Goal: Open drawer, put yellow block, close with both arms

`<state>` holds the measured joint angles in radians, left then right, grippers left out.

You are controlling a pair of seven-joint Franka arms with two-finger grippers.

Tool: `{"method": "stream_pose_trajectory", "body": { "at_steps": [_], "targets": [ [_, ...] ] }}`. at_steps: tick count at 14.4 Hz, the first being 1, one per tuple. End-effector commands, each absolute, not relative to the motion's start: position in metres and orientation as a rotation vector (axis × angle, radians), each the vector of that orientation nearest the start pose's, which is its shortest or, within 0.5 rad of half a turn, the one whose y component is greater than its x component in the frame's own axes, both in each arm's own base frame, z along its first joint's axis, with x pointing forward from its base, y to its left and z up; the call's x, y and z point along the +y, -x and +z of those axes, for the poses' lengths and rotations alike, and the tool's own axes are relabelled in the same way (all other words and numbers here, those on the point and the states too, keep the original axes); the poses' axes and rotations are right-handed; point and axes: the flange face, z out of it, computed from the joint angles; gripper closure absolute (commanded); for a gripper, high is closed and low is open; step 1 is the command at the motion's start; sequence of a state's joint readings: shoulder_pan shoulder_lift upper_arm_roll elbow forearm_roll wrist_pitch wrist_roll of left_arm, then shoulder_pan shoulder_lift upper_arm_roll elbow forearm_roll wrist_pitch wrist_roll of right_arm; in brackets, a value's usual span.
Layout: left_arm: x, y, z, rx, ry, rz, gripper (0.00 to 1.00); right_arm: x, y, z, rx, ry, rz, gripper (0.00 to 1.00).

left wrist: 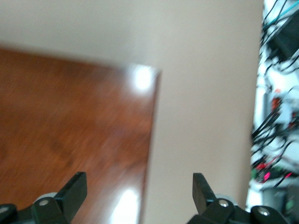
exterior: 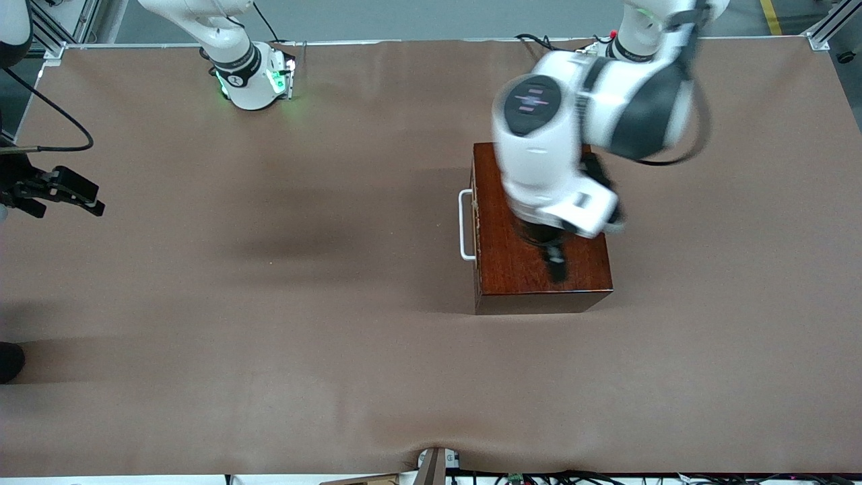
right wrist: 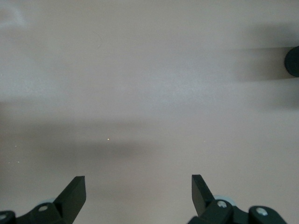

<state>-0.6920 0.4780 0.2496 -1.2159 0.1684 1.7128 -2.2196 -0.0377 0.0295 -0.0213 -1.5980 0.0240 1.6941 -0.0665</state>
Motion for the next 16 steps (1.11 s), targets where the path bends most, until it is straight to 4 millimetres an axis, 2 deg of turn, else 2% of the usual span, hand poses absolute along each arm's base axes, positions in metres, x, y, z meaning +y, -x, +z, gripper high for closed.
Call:
{"method": "stream_pose_trajectory", "body": {
  "at_steps": [1, 4, 5, 8, 11, 12, 14, 16],
  "targets": [
    [-0.242, -0.637, 0.54, 2.353, -2.089, 0.376, 0.0, -0.03, -0.568, 0.612, 0.011, 3.13, -0.107, 0.0],
    [-0.167, -0.653, 0.555, 2.24, -2.228, 0.303, 0.0, -0.03, -0.568, 0.612, 0.011, 3.13, -0.107, 0.0],
    [-0.145, -0.653, 0.559, 2.208, -2.264, 0.26, 0.0, -0.029, -0.569, 0.612, 0.009, 3.13, -0.107, 0.0],
    [-0.071, -0.636, 0.585, 2.014, -2.401, 0.178, 0.0, -0.03, -0.569, 0.611, 0.011, 3.13, -0.104, 0.0],
    [-0.019, -0.611, 0.607, 1.779, -2.521, 0.131, 0.0, -0.029, -0.569, 0.611, 0.009, 3.13, -0.104, 0.0],
    [-0.02, -0.599, 0.615, 1.673, -2.571, 0.115, 0.0, -0.029, -0.569, 0.611, 0.009, 3.13, -0.104, 0.0],
    [-0.021, -0.573, 0.617, 1.532, -2.656, 0.088, 0.0, -0.029, -0.569, 0.61, 0.007, 3.13, -0.102, 0.0],
    [-0.037, -0.553, 0.617, 1.342, -2.777, 0.059, 0.0, -0.029, -0.569, 0.61, 0.007, 3.13, -0.102, 0.0]
  ]
}}
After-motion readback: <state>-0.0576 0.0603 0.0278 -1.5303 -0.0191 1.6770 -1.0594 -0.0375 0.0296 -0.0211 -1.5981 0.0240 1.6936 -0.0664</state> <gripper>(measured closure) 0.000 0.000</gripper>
